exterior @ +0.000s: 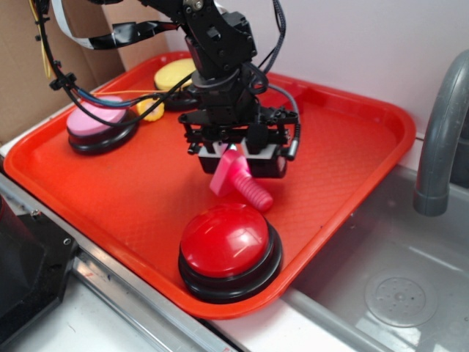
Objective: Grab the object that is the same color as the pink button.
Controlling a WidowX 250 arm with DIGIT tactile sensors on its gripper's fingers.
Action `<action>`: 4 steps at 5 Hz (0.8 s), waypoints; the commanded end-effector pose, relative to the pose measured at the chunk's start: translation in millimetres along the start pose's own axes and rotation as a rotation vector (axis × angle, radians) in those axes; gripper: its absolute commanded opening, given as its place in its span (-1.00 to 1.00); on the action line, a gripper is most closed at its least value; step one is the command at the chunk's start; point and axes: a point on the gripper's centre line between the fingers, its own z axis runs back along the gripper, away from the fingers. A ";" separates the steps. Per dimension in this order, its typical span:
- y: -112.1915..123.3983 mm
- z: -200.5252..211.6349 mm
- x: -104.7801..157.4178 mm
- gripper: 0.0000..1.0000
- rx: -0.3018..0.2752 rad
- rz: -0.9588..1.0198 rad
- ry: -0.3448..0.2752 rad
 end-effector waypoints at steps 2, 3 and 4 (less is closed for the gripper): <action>16.2 90.7 19.0 -1.00 -0.041 -0.176 -0.026; 48.8 127.5 23.6 -1.00 -0.042 -0.242 -0.013; 83.0 158.4 28.4 -1.00 -0.005 -0.336 0.001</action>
